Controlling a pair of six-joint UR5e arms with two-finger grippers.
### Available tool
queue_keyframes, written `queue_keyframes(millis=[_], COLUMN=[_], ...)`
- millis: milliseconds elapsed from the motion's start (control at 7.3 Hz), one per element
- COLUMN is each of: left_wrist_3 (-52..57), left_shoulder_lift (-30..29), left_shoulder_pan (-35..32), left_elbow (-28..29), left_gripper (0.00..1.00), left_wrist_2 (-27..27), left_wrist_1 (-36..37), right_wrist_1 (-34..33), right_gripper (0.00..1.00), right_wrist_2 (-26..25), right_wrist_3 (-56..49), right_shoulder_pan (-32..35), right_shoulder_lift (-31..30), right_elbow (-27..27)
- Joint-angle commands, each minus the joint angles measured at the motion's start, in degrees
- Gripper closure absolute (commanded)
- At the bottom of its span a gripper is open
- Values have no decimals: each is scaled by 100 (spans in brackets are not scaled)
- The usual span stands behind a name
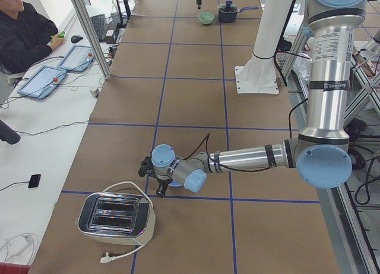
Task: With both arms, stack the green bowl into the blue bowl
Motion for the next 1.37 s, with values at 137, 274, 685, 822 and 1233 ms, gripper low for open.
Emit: queue_keyframes(millis=[137, 274, 685, 822, 1233], left_wrist_3=[-3, -3, 15, 15, -38], left_shoulder_lift=[-34, -34, -51, -69, -314], left_shoulder_pan=[77, 77, 103, 103, 103], left_elbow=[56, 65, 56, 48, -224], left_gripper=[55, 69, 100, 100, 100], left_wrist_2=[20, 20, 11, 11, -207], left_wrist_1=[-4, -12, -4, -4, 232], right_wrist_1=[6, 6, 15, 6, 32], right_gripper=[0, 0, 0, 0, 0], right_wrist_2=[16, 16, 7, 7, 16], right_wrist_3=[33, 33, 42, 42, -1], right_shoulder_pan=[0, 9, 0, 0, -9], right_shoulder_lift=[33, 33, 33, 33, -125], right_elbow=[10, 10, 19, 10, -8])
